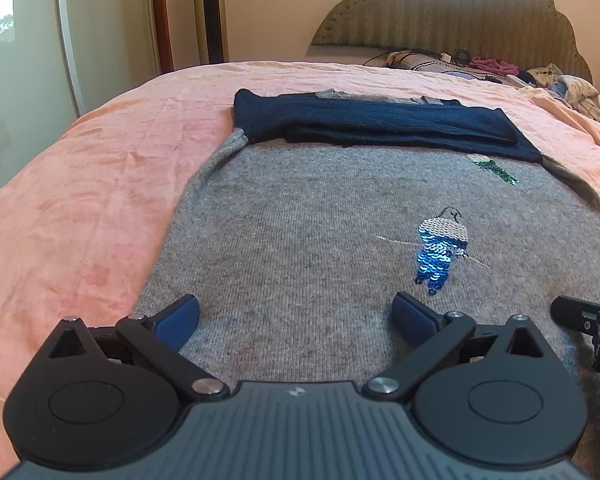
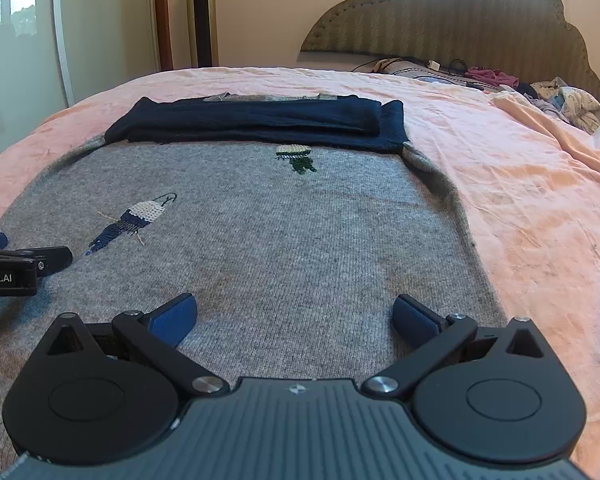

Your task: Fold small clothes

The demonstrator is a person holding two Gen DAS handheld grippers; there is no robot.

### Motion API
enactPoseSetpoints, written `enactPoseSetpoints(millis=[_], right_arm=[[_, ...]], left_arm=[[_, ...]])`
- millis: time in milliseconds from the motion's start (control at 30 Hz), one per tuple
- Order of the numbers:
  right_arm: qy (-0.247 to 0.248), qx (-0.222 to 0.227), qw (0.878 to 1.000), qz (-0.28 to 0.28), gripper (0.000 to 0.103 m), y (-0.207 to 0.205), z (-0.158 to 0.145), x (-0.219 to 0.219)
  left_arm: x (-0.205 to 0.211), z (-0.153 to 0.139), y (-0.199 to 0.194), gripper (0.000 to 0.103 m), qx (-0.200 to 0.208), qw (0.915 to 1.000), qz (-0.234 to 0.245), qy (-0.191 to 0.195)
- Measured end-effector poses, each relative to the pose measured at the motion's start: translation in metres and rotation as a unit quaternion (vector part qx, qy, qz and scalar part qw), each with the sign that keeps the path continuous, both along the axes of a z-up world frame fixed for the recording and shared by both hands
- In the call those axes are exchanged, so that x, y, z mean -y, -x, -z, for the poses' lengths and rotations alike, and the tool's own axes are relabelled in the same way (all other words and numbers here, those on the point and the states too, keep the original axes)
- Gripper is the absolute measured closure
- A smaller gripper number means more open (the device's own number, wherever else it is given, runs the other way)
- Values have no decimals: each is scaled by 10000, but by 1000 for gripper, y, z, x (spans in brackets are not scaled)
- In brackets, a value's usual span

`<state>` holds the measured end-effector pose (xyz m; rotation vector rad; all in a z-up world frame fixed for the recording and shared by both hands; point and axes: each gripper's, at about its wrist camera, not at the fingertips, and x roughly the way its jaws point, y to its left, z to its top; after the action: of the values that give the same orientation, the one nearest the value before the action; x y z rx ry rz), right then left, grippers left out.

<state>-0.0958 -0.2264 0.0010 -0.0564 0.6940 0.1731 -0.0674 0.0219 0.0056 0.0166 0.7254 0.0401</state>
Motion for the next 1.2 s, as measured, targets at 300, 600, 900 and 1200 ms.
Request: enactPoseSetpoints(millis=[300,600,900,1200], right_arm=[[1,0,10000,0,0,0,0,0],[-1,-1,10000,-1,0,0,0,0],[1,-2,10000,-1,0,0,0,0],[4,-101,9999,132,0,9,-3,-1]], left_arm=[[0,0,0,0,2,10000,0,4],[0,0,0,0,0,10000,-3,2],[1,0,3,0,6,10000,-27,-20],[5,-2,29,0,-67,9996,178,-194]])
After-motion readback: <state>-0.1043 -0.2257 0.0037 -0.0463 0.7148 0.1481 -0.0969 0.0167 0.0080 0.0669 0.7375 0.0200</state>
